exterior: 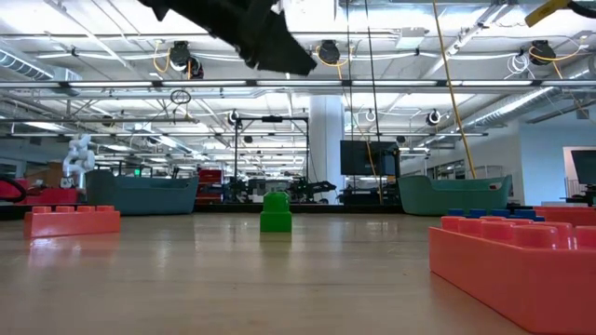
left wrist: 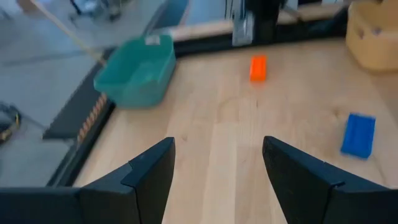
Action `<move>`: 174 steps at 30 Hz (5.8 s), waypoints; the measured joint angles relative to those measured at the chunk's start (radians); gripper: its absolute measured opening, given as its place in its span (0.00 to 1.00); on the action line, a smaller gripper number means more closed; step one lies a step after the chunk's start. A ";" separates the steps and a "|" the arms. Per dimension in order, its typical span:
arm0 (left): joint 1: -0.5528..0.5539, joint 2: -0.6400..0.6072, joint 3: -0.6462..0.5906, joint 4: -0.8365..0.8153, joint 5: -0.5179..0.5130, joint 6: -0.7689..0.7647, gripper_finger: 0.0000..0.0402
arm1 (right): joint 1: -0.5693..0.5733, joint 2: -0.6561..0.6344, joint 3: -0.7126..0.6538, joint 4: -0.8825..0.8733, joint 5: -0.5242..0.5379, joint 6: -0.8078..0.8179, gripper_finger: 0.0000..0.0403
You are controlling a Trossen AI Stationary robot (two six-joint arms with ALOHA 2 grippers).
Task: Sort & place blocks by color
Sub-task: Put the right orange game piece into the dark blue bin
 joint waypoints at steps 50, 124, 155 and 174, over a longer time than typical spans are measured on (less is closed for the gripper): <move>0.021 0.114 0.000 -0.063 0.198 -0.175 0.61 | -0.768 0.398 0.000 -0.245 0.660 -1.160 0.70; 0.003 0.113 0.000 -0.005 0.126 -0.114 0.61 | -0.750 0.240 -0.033 0.694 0.558 -1.411 0.21; 0.002 0.113 0.000 0.260 0.151 -0.079 0.61 | -0.747 0.264 -0.034 1.033 0.550 -1.638 0.21; -0.002 0.113 0.000 0.259 0.092 -0.070 0.61 | -0.746 0.270 -0.034 1.087 0.494 -1.634 0.21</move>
